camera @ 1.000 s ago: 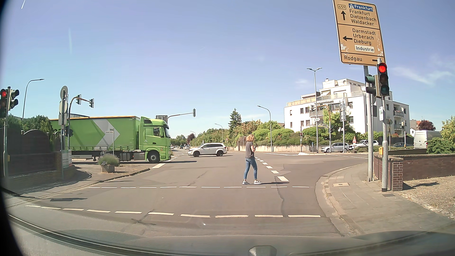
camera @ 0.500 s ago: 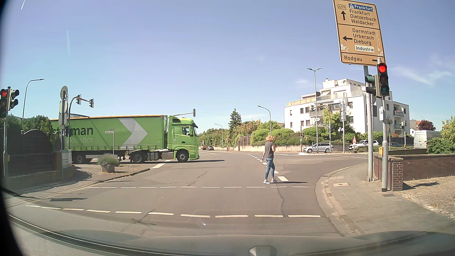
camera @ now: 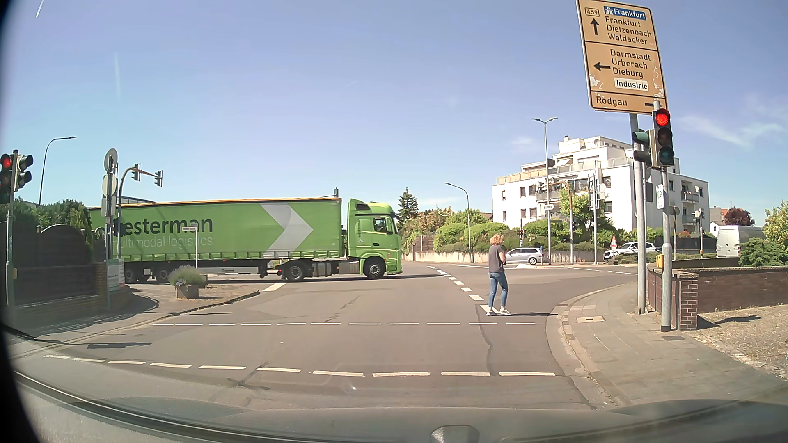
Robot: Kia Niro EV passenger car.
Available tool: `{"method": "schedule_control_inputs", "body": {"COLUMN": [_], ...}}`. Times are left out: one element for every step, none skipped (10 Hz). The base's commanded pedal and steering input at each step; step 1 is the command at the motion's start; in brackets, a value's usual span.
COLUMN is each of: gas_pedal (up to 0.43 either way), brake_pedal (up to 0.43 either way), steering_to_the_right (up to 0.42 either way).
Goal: Follow the waypoints while adhering to traffic rules and regulations
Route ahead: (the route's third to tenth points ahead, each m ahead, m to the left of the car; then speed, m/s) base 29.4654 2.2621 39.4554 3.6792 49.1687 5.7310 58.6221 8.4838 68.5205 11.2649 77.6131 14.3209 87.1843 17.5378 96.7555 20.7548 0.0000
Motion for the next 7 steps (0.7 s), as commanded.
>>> {"method": "schedule_control_inputs", "body": {"gas_pedal": [0.0, 0.0, 0.0, 0.0, 0.0, 0.0, 0.0], "brake_pedal": [0.372, 0.372, 0.372, 0.372, 0.372, 0.366, 0.366], "steering_to_the_right": [-0.004, -0.004, -0.004, -0.004, -0.004, -0.004, -0.004]}}
